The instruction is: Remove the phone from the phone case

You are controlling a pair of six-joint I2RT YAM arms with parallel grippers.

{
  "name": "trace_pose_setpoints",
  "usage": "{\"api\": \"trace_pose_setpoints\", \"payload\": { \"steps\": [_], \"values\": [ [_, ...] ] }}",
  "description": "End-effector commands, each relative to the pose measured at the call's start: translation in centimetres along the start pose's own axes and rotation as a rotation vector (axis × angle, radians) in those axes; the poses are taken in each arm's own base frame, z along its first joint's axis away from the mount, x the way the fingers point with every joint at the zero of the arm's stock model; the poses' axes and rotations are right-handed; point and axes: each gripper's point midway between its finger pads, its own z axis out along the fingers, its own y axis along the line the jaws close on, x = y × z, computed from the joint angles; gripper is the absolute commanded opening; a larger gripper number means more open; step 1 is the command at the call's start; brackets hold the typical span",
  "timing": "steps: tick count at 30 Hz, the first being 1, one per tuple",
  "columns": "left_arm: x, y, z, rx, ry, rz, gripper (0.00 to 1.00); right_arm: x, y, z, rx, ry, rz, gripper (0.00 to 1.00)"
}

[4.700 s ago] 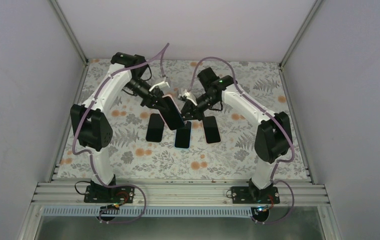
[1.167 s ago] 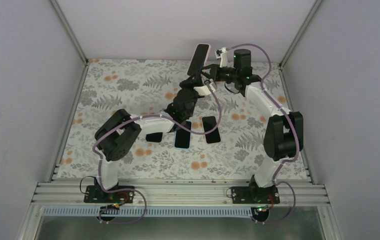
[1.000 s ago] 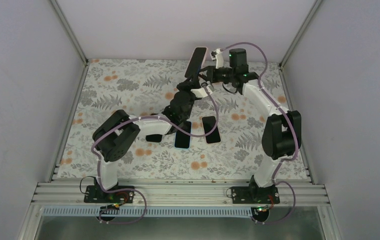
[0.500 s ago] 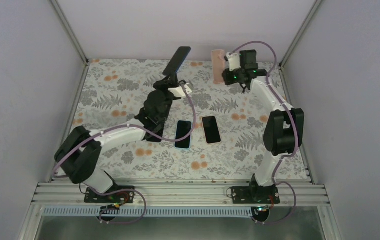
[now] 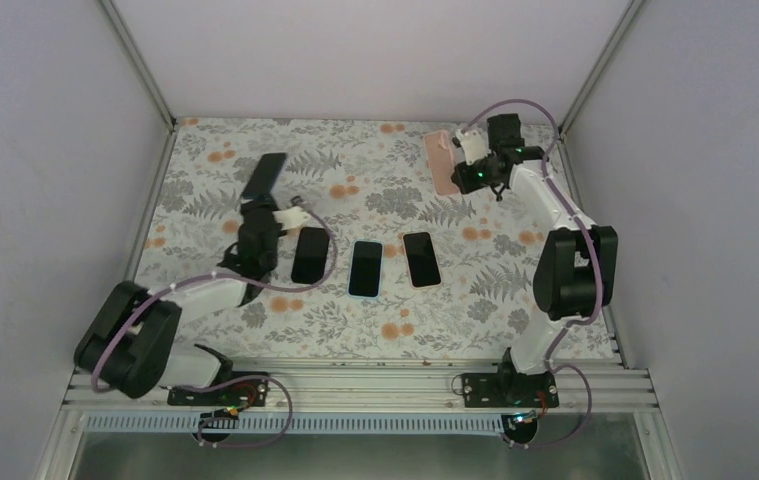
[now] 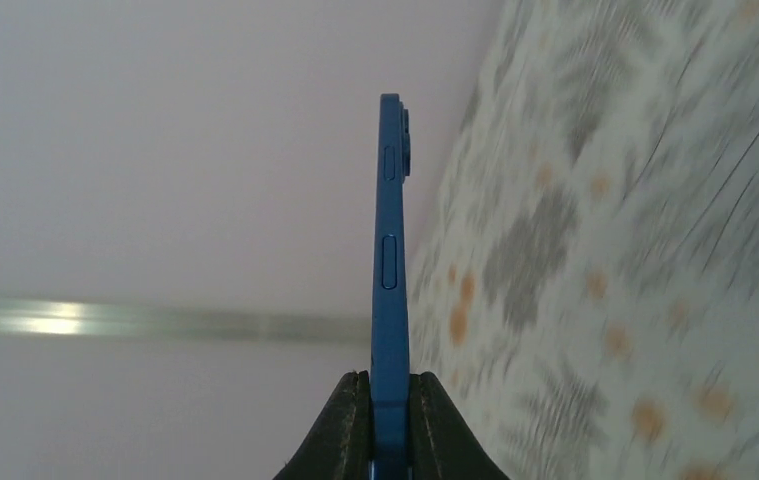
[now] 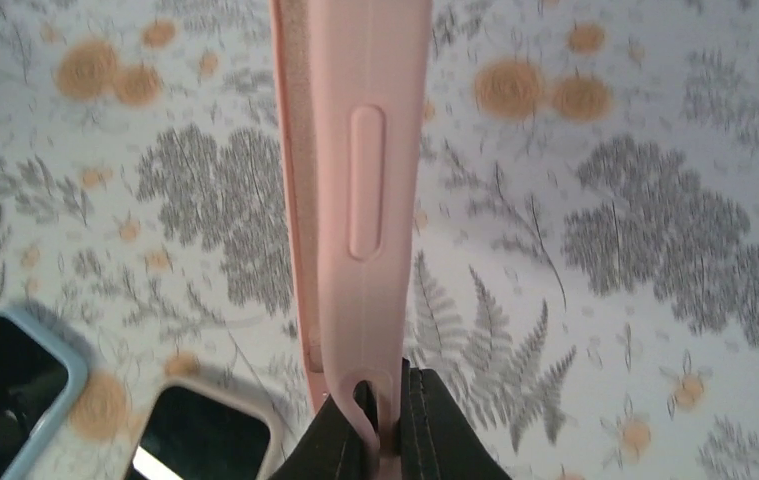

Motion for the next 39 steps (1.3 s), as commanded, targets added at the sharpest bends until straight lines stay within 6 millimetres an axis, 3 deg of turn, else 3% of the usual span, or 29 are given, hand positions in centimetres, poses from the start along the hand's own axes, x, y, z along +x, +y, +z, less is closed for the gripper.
{"api": "trace_pose_setpoints", "payload": {
  "steps": [1, 4, 7, 11, 16, 23, 32, 33, 36, 39],
  "values": [
    [5.5, 3.9, -1.3, -0.111, 0.072, -0.021, 0.03, 3.0, -0.5, -2.5, -0.028, 0.045, -0.006, 0.03],
    [8.7, 2.0, -2.0, -0.100, 0.114, 0.076, 0.03, 5.2, -1.3, -2.0, -0.027, 0.109, -0.004, 0.03],
    [10.6, -0.9, -2.9, -0.052, 0.125, 0.161, 0.03, 6.5, -2.0, -1.8, -0.026, 0.150, -0.003, 0.03],
    [11.9, -4.3, -3.4, 0.067, 0.134, 0.196, 0.03, 7.6, -2.9, -1.4, -0.008, 0.186, -0.006, 0.03],
    [12.4, -6.6, -3.5, 0.232, 0.136, 0.201, 0.03, 9.0, -3.6, -1.1, -0.015, 0.220, -0.005, 0.04],
    [12.6, -7.2, -3.2, 0.356, 0.137, 0.204, 0.03, 10.8, -4.7, -0.6, -0.033, 0.247, 0.018, 0.04],
    [14.1, -9.9, -2.7, 0.481, 0.169, 0.248, 0.04, 12.0, -6.3, 0.0, -0.042, 0.264, 0.074, 0.04],
    [14.0, -9.9, -2.7, 0.489, 0.170, 0.247, 0.05, 12.1, -6.4, 0.0, -0.043, 0.264, 0.080, 0.04],
    [13.9, -10.1, -2.7, 0.522, 0.168, 0.240, 0.28, 12.8, -6.7, 0.3, -0.059, 0.280, 0.105, 0.04],
    [14.0, -10.6, -3.0, 0.547, 0.170, 0.245, 0.30, 13.6, -6.5, 0.8, -0.100, 0.286, 0.132, 0.05]
  ]
}}
